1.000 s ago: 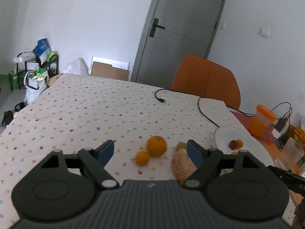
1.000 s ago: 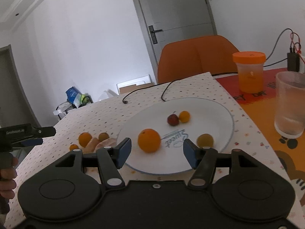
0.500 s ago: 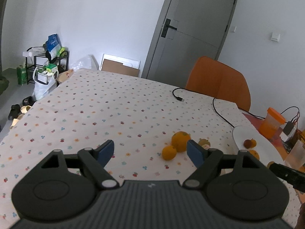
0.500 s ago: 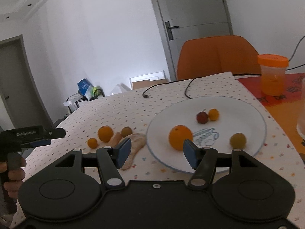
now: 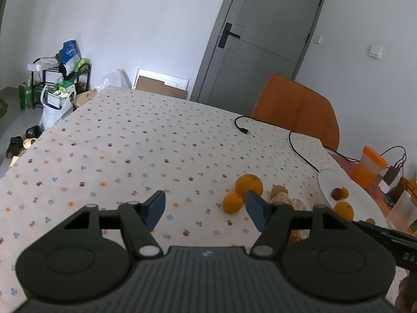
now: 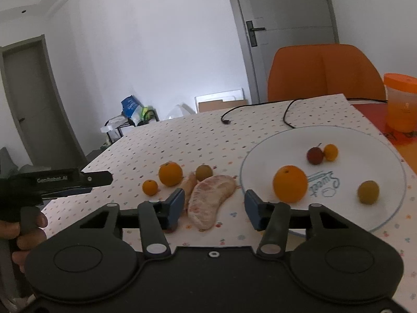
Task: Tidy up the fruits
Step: 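Move both open tools back toward the remaining fruit, then grasp the brown bread stick with the right tool while the left tool grasps a small tangerine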
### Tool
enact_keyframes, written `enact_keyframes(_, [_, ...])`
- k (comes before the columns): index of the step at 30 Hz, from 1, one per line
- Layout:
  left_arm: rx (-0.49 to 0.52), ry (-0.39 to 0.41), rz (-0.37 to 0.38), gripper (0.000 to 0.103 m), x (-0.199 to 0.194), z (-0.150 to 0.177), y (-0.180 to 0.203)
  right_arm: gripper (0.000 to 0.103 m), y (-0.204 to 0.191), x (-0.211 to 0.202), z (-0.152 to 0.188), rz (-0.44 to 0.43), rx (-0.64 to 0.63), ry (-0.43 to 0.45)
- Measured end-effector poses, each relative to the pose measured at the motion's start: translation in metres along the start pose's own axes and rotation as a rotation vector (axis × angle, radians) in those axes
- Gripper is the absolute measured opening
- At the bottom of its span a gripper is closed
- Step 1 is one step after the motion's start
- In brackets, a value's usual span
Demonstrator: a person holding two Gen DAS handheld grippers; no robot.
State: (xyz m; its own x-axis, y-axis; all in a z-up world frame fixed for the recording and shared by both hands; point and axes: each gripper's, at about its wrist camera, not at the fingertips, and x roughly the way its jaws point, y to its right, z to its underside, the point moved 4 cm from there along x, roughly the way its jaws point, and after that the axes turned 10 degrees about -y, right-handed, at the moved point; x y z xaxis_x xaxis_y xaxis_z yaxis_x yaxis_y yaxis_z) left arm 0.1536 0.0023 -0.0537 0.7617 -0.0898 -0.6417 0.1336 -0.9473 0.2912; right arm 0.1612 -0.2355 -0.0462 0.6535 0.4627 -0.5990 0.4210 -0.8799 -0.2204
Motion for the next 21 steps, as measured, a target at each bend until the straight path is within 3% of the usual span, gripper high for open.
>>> enact_keyframes(21, [0.019, -0.042, 0.02, 0.046, 0.032, -0.003, 0.015, 0.027, -0.023, 0.041, -0.017, -0.077, -0.022, -0.051])
